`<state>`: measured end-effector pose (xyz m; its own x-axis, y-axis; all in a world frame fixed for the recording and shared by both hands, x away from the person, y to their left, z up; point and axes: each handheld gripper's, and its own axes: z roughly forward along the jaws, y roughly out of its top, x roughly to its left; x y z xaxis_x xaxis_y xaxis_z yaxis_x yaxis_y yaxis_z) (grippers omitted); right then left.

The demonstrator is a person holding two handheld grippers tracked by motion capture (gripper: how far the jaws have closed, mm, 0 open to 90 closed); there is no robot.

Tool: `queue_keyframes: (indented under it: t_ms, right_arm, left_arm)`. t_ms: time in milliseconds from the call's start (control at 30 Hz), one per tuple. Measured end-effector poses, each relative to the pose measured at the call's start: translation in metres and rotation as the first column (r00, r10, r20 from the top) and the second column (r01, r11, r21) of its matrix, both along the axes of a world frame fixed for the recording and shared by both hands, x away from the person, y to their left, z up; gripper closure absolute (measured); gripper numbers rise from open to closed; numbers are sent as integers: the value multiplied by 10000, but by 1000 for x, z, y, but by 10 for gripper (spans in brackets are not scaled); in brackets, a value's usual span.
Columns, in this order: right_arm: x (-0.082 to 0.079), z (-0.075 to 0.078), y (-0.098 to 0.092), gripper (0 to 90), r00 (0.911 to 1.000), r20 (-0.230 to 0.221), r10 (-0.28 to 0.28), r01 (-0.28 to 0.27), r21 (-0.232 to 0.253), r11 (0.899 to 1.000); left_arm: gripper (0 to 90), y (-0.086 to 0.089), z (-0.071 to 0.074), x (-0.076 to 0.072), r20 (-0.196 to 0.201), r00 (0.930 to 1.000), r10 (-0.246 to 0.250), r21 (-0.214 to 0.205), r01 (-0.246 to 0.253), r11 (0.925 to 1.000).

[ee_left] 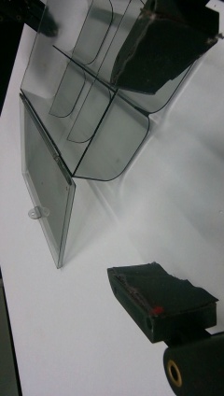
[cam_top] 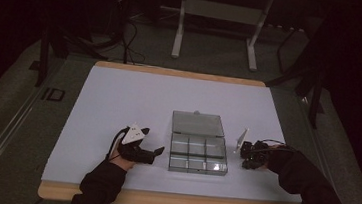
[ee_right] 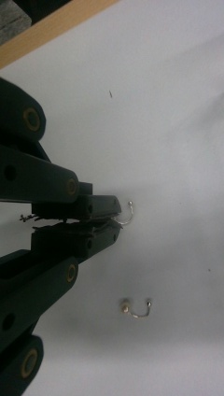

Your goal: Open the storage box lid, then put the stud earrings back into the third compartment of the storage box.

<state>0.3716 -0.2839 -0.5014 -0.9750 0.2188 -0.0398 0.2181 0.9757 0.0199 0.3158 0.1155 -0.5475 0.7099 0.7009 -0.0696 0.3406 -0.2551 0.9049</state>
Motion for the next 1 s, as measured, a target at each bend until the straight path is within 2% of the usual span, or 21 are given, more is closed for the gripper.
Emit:
queue_keyframes:
  t_ms: [200,433,633,867,1000]
  right_arm:
    - [-1,14,-1,851,9999,147,-13,5,503,9987]
    - [-1,25,3,851,9996,273,62,-81,723,9973]
    - [-1,34,12,852,9990,433,142,-192,1182,9928]
    - [-1,42,21,851,9981,575,217,-300,1481,9885]
    - [0,48,24,851,9973,699,223,-350,1860,9819]
  left_arm:
    - [94,0,0,1,-51,10000,-1,-17,1,10000]
    - [96,1,0,0,7,10000,9,-98,-9,10000]
    - [96,2,0,0,-29,10000,22,-149,-22,9999]
    - [97,2,0,0,-15,10000,15,-198,-15,9998]
    - [97,2,0,0,-17,10000,12,-195,-13,9998]
